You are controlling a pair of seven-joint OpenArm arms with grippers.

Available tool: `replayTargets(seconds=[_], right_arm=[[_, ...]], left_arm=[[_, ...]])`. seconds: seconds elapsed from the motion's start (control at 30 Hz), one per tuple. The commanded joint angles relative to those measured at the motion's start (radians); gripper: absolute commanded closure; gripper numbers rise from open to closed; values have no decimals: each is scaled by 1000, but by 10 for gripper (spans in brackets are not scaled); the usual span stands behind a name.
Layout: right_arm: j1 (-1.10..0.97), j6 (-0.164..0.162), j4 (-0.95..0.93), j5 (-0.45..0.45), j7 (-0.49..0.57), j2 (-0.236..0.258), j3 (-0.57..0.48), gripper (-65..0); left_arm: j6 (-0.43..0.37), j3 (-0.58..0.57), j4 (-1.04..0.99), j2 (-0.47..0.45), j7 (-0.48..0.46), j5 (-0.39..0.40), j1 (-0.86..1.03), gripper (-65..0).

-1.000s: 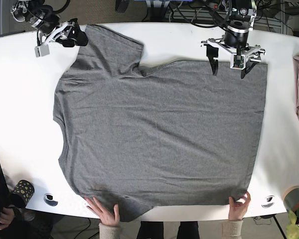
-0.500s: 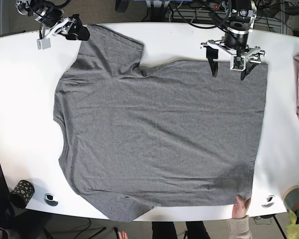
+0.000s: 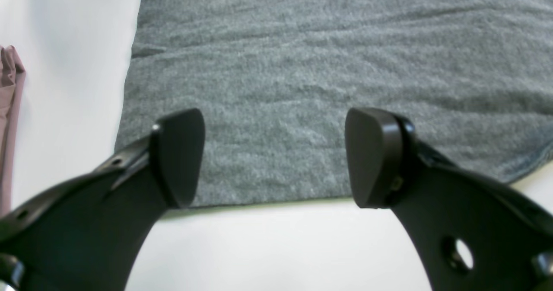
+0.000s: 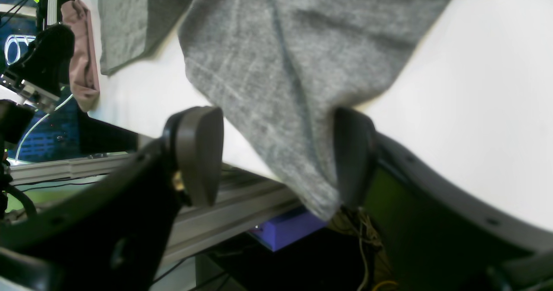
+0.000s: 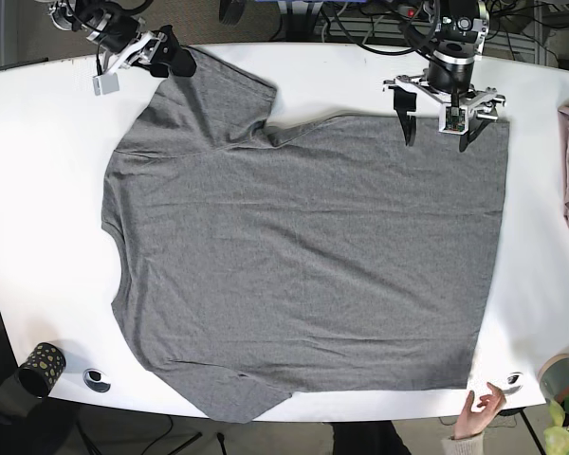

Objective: Fold the T-shirt properly

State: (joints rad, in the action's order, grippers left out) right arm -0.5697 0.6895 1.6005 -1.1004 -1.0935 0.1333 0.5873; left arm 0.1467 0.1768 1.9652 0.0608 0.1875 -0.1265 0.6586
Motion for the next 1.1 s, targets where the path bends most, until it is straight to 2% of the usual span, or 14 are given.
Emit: replayTargets(seconds=[0.0,0.1,0.2,0.3,0.57,0.67,0.77,0.87,0.9,1.0,1.07], right_arm=[[-6,-4,4,30,-14,9,1,-385],[-9,-14,4,30,-15,9,-23,-385],[-20,-64,5,30,-12,9,-43,-385],[-33,-96,5,30,-1,9,-54,-385],[-3,-103,5,30,8,9,-56,-374],[0,-103,5,45,8,7,-56,-312],[14,-103,8,78,8,-7,-56,-187],[17,-103,11,116,8,-19,-54,-29],[17,-103,11,125,8,-19,-51,0],[17,-103,11,151,9,-19,-46,0],[15,-100,11,156,11,-19,-46,0]], left_arm=[[-3,2,15,0,-26,6,5,-479],[-3,2,16,0,-26,8,5,-481],[-3,2,16,0,-26,8,5,-481],[-3,2,16,0,-26,8,5,-481],[-3,2,16,0,-26,8,3,-482],[-3,2,16,0,-26,8,3,-482],[-3,2,16,0,-26,8,3,-483],[-3,2,16,0,-26,9,2,-485],[-3,2,16,0,-26,9,2,-485],[-2,2,16,1,-26,21,0,-485],[-2,2,16,1,-16,75,-1,-486]])
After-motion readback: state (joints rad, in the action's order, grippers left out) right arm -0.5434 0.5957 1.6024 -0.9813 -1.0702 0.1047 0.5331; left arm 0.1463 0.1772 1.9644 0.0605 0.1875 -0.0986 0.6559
